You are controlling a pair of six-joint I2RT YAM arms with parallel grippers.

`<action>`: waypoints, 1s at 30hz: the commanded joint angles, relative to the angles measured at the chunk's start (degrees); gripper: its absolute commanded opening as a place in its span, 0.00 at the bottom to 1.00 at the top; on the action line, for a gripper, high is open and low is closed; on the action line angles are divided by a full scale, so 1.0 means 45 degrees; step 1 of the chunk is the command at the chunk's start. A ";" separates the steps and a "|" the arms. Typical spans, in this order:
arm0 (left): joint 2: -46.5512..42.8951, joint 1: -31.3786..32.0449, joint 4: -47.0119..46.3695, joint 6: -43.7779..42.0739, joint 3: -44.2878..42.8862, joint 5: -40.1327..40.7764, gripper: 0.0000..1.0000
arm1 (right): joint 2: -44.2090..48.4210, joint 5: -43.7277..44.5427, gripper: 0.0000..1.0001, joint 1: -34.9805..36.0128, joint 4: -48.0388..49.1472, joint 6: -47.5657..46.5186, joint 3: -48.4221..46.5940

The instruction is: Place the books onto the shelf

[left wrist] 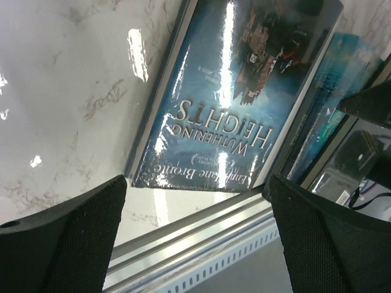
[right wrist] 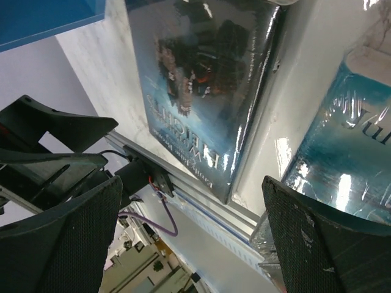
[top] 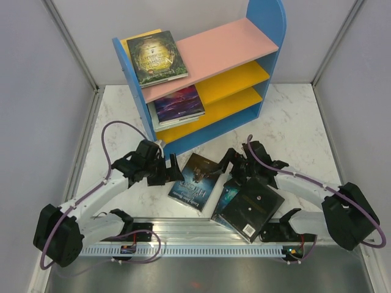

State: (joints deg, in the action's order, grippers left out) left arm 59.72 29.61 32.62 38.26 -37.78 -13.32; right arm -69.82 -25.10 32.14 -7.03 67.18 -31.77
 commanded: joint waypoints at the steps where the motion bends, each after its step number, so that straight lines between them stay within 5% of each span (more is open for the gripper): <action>1: 0.0769 -0.0075 -0.1428 -0.1237 -0.0062 -0.0711 1.00 | -0.0712 0.0558 0.98 0.0435 0.1189 0.0326 0.0068; 17: 0.4284 -0.0075 -0.4882 -0.1062 0.1577 -0.1414 1.00 | -0.4131 0.3272 0.98 0.2896 -0.0528 0.1026 -0.0540; 30: 0.5147 -0.0056 -0.7698 0.0365 0.3219 -0.3894 0.97 | -0.5559 0.3703 0.98 0.4674 0.5132 0.3703 0.2039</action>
State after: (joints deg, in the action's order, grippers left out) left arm 77.36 26.92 5.30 42.89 -27.62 -29.65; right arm -88.64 -13.30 50.74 19.00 80.88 -28.53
